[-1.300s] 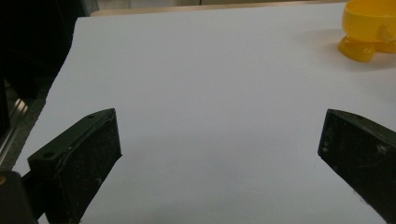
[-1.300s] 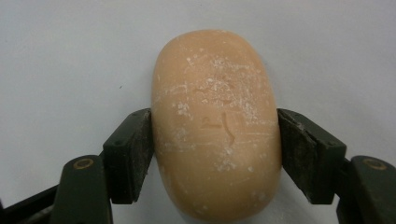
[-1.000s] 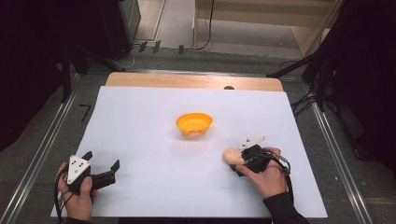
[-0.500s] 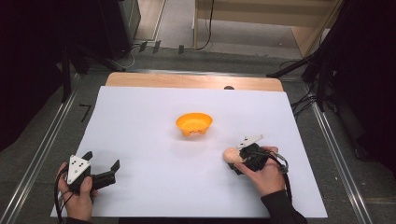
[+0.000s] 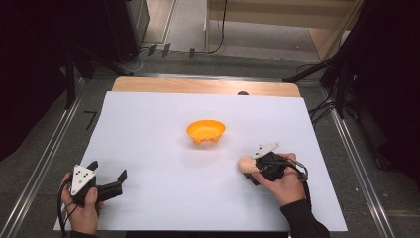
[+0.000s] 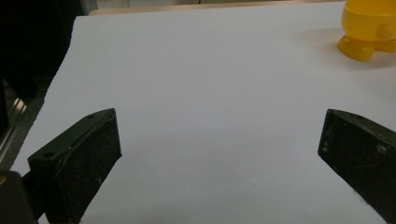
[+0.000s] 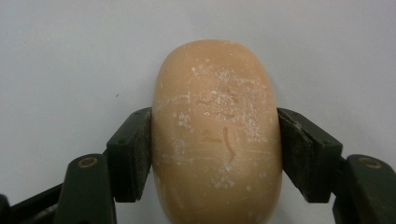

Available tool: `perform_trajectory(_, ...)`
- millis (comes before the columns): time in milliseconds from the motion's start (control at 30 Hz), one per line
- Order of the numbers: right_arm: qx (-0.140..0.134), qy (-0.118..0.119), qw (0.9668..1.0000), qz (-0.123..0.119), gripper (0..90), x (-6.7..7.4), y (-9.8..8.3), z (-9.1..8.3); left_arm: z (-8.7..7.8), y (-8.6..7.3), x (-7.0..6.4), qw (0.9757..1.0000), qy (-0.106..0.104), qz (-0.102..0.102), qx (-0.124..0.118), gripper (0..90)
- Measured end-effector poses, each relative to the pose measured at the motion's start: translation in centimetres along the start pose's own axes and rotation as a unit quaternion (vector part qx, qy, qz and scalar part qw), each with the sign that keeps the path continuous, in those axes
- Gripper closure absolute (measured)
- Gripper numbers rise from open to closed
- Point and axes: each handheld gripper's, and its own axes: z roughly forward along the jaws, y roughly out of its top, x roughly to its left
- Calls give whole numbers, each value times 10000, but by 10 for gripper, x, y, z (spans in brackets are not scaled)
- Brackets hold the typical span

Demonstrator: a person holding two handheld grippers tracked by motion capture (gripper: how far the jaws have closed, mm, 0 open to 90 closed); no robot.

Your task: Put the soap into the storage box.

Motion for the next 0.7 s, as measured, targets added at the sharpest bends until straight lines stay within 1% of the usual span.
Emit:
perform_trajectory(100,17,80,9999,-79,330,-1,4,1,0,0,0,10000,1,-20,-3,0)
perform_trajectory(167,42,70,9999,-116,329,-2,6,1,0,0,0,10000,-1,-4,2,0)
perform_trajectory(267,21,110,9999,-120,329,-3,10,1,0,0,0,10000,4,-4,3,0)
perform_trajectory(367,-5,176,9996,-216,329,-4,16,1,0,0,0,10000,11,3,-1,0)
perform_trajectory(433,-21,149,9994,-321,329,-4,21,0,0,0,0,10000,2,1,-4,0)
perform_trajectory(467,-43,181,9991,-376,329,-5,23,-1,0,0,0,10000,3,1,-4,0)
perform_trajectory(500,-93,207,9990,-381,329,-6,25,-1,0,0,0,10000,-1,-9,-3,0)
perform_trajectory(567,-79,218,9987,-455,329,-9,29,-2,0,0,0,10000,-7,-10,-4,0)
perform_trajectory(667,-94,234,9985,-489,329,-12,35,-2,0,0,0,10000,-11,-7,-5,0)
perform_trajectory(700,-91,264,9986,-460,329,-13,36,-2,0,0,0,10000,-8,-5,-8,0)
